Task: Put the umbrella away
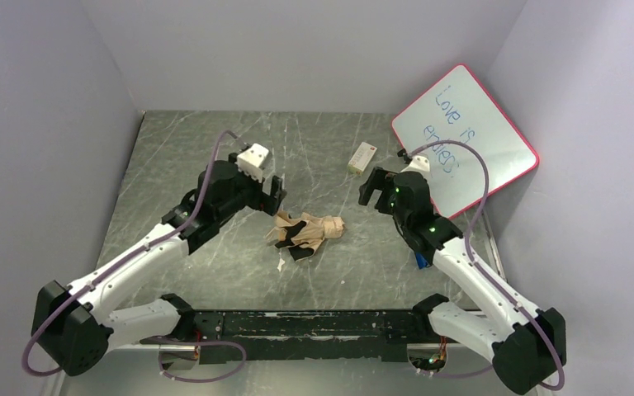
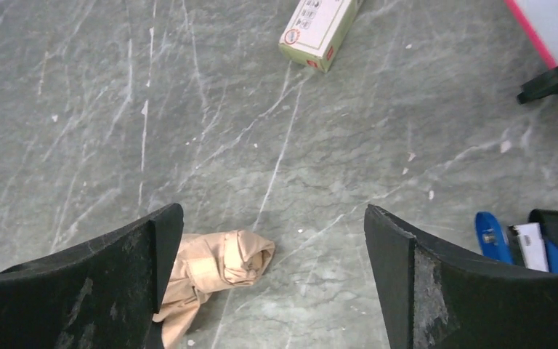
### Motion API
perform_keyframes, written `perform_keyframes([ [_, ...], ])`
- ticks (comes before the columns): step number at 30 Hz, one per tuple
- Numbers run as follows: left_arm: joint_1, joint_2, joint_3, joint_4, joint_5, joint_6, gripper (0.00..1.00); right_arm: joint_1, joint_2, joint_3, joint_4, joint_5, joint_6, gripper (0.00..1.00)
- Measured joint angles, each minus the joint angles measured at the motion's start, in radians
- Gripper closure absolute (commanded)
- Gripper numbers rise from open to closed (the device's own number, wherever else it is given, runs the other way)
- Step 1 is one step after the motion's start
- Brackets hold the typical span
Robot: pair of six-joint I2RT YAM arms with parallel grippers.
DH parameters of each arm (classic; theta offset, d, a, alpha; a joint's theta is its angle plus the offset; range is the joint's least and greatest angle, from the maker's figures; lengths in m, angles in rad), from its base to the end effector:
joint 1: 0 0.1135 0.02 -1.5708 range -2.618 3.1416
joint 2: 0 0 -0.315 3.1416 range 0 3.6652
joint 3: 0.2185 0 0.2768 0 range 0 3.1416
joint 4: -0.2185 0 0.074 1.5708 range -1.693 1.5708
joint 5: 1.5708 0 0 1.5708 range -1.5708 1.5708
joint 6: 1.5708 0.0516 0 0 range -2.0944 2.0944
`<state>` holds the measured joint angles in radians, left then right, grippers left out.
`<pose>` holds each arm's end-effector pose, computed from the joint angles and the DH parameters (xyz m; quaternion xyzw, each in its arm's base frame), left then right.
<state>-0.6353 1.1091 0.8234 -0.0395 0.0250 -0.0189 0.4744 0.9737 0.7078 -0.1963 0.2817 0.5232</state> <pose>0.2205 -0.1641 0.3368 0.2533 0.7717 -0.1970 0.5491 0.2111 0.0923 0.3058 0.0944 0.8398 0.1445 0.5147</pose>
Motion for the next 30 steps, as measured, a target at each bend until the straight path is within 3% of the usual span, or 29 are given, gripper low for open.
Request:
perform_keyframes([
  [7,0.013,-0.056,0.013,-0.201,-0.273,-0.217,0.03,0.000,-0.049,0.039,-0.079,0.038,-0.102,0.00],
  [11,0.013,-0.234,-0.037,-0.281,-0.403,-0.306,0.03,-0.001,-0.148,0.038,-0.085,0.062,-0.172,0.00],
  [16,0.013,-0.397,-0.051,-0.354,-0.531,-0.339,0.04,-0.001,-0.281,0.039,-0.084,0.110,-0.239,0.00],
  [30,0.013,-0.457,-0.053,-0.492,-0.746,-0.389,0.04,-0.002,-0.326,0.042,-0.122,0.285,-0.220,0.00],
])
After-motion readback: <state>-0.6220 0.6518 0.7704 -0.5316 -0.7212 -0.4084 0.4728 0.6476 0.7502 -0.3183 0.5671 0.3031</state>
